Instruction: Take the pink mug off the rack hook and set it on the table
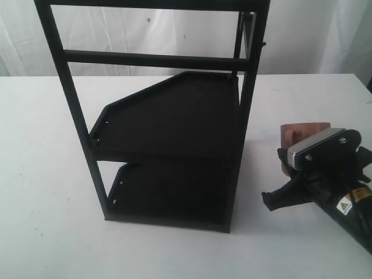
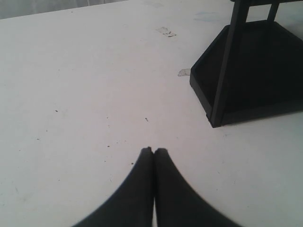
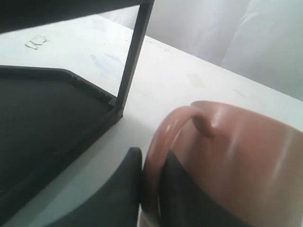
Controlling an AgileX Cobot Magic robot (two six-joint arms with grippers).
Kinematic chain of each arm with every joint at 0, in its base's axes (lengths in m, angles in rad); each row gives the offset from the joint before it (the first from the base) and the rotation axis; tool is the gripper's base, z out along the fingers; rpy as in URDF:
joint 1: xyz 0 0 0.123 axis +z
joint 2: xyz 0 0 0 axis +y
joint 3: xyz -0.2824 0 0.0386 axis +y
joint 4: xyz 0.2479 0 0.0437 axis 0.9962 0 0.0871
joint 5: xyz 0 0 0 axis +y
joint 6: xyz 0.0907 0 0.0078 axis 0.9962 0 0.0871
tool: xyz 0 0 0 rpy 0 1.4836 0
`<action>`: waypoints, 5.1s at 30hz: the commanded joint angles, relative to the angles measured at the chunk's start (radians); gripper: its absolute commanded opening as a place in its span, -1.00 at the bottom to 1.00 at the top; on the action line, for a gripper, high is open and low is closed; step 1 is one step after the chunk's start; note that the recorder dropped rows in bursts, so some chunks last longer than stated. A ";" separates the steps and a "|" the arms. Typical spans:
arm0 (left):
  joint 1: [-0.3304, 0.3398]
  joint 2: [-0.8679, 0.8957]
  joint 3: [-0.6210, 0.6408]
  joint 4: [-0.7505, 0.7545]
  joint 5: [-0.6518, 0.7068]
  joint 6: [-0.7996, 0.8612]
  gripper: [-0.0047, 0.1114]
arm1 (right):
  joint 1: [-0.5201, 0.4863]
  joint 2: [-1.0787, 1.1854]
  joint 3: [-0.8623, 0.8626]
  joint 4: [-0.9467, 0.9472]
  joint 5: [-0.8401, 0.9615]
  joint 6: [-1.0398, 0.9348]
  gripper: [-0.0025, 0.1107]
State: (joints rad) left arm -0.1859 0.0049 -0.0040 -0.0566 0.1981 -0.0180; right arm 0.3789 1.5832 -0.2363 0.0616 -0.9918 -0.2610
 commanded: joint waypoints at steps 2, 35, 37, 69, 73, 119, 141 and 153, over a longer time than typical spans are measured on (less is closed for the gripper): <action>0.004 -0.005 0.004 -0.002 0.003 -0.005 -0.92 | 0.000 0.077 0.001 -0.005 -0.144 -0.041 -0.96; 0.004 -0.005 0.004 -0.002 0.003 -0.005 -0.92 | -0.002 0.460 -0.218 -0.039 -0.126 -0.071 -0.96; 0.004 -0.005 0.004 -0.002 0.003 -0.005 -0.92 | -0.002 0.460 -0.216 -0.039 -0.126 -0.071 -0.95; 0.004 -0.005 0.004 -0.002 0.003 -0.005 -0.92 | -0.002 0.345 -0.054 -0.029 -0.134 -0.045 -0.16; 0.004 -0.005 0.004 -0.002 0.003 -0.005 -0.92 | -0.002 0.284 -0.015 -0.029 -0.138 -0.045 -0.16; 0.004 -0.005 0.004 -0.002 0.003 -0.005 -0.92 | 0.000 -1.239 -0.300 -0.186 1.324 0.421 -0.96; 0.004 -0.005 0.004 -0.002 0.003 -0.005 -0.92 | 0.000 -1.364 -0.300 -0.190 1.329 0.421 -0.96; 0.004 -0.005 0.004 -0.002 0.003 -0.005 -0.92 | -0.002 -1.364 -0.227 -0.190 1.231 0.421 -0.96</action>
State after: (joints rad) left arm -0.1859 0.0049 -0.0040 -0.0566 0.1981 -0.0180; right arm 0.3789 0.2208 -0.5029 -0.1292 0.3053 0.1579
